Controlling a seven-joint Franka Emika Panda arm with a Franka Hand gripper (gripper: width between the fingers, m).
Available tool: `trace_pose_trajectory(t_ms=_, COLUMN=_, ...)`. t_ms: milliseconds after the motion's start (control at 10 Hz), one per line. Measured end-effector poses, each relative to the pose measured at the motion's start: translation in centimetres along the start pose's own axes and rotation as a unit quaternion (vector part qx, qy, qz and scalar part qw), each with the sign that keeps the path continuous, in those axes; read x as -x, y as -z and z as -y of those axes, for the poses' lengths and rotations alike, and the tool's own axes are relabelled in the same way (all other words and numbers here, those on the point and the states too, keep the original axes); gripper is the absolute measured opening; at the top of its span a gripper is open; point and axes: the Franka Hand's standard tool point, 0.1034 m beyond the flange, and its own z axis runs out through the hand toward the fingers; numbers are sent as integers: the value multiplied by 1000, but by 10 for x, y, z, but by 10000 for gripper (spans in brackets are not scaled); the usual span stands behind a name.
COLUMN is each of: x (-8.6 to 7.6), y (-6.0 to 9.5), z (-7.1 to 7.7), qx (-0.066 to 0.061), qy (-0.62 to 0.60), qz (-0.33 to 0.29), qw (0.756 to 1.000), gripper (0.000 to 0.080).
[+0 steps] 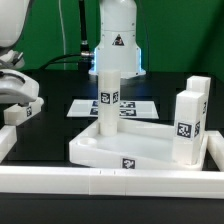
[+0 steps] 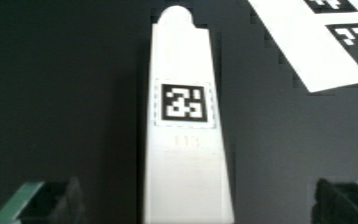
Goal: Assemble desk
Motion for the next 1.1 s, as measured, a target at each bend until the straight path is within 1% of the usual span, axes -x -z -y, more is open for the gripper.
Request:
trace_pose_trajectory(t_ms=200, x=0, y=-5, z=-5, qx=-2, qy=-37, qz=5, qw=999, gripper=649)
trace_pose_trajectory(t_ms=300, x=3, y=-11, z=-5, qx=-9, qy=-49, qz=38, qw=998, gripper=649)
trace_pose_trajectory(t_ms=400, x=3, y=-14, z=-4, qx=-13, qy=-53, qz=71, qw=996, gripper=649)
trace_pose_trajectory(t_ms=500, x=-5, y=-12, z=-5, qx=-6, qy=-52, qz=60, qw=997, gripper=649)
trace_pose_trajectory(t_ms=600, x=-5, y=-12, z=-4, qx=-5, qy=-52, qz=59, qw=997, gripper=649)
trace_pose_trajectory(t_ms=900, x=-11, y=-16, z=-6, qx=-1, qy=-52, qz=51, qw=997, gripper=649)
trace_pose_trajectory(t_ms=1100, x=-16, y=-19, z=-7, qx=2, qy=-51, qz=46, qw=998, gripper=384)
